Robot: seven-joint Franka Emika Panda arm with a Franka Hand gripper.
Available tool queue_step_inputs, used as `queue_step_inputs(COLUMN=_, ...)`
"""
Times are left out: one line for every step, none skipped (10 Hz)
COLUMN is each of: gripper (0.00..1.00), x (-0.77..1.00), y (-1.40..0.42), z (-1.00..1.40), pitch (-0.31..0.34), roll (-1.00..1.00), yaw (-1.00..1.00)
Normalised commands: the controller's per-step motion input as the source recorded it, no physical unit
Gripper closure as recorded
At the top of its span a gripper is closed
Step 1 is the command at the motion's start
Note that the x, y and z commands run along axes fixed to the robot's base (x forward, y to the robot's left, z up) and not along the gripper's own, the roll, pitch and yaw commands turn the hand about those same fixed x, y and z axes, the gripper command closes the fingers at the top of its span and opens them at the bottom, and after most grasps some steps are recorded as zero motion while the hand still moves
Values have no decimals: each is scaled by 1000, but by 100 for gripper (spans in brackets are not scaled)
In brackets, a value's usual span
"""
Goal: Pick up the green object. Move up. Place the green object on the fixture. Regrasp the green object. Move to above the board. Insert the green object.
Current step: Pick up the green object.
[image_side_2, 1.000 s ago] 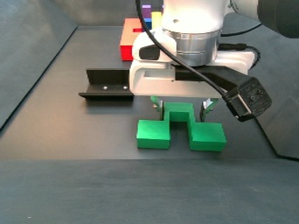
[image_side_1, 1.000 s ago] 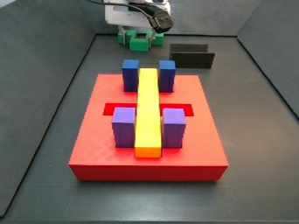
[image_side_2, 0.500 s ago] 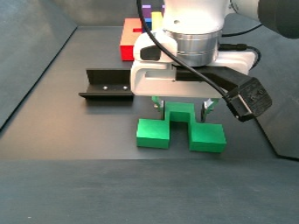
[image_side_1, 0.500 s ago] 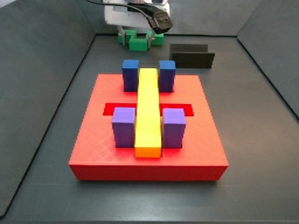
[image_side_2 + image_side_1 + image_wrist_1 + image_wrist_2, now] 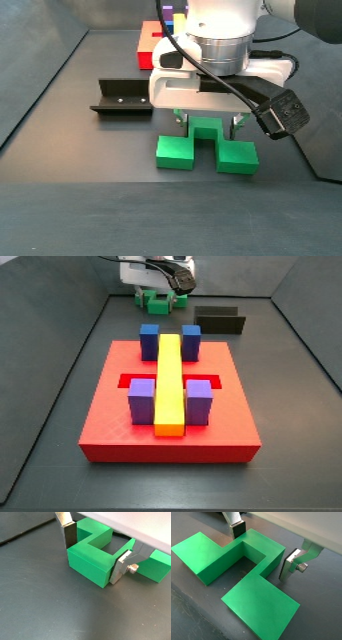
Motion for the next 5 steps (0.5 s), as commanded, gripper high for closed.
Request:
queue_step_inputs(gripper=0, x=0, y=0, z=0, pitch=33, roll=0, yaw=-154)
queue_step_inputs(gripper=0, x=0, y=0, z=0, pitch=20, roll=0, yaw=-106)
queue_step_inputs(gripper=0, x=0, y=-49, z=-34, pitch=0, roll=0, yaw=0)
queue_step_inputs(gripper=0, x=0, y=-54, z=-97, pitch=0, roll=0, yaw=0)
queue_step_inputs(gripper=0, x=-3, y=-6, z=-51, pitch=0, roll=0, yaw=0)
